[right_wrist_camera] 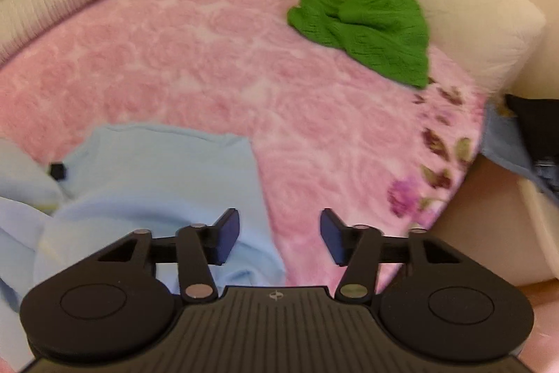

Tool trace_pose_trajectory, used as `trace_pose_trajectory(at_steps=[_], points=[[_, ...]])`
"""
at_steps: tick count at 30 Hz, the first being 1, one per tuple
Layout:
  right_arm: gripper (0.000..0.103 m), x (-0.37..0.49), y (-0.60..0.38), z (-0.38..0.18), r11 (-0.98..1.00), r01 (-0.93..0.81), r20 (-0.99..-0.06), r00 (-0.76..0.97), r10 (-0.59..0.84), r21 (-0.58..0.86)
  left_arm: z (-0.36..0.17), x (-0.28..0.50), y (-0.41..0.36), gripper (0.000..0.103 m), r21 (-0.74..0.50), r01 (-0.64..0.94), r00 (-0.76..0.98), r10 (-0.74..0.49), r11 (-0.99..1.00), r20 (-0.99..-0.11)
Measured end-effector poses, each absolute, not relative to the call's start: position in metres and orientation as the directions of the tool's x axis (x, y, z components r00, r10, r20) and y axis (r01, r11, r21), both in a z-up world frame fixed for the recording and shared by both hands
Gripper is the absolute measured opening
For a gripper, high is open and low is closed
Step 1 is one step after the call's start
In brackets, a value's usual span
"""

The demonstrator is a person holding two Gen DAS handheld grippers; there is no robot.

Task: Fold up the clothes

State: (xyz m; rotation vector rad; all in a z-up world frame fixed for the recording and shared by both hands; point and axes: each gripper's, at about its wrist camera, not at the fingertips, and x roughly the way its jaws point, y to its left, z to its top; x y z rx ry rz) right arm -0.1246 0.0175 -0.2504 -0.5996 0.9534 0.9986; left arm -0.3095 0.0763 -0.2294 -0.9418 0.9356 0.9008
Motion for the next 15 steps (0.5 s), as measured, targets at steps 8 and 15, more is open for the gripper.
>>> trace_pose_trajectory(at_steps=[8,15], points=[[0.059,-0.123,0.082,-0.273,0.369,-0.915,-0.894,0.021,0.447,0.163,-0.245,-0.245,0.131,0.068,-0.362,-0.887,0.425,0.203,0.285,-0.882],[0.061,-0.088,0.133,-0.311,0.362,-0.906,-0.906,-0.052,0.420,0.220,-0.237,-0.204,0.198,0.074,-0.505,-0.832,0.552,0.255,0.228,-0.794]])
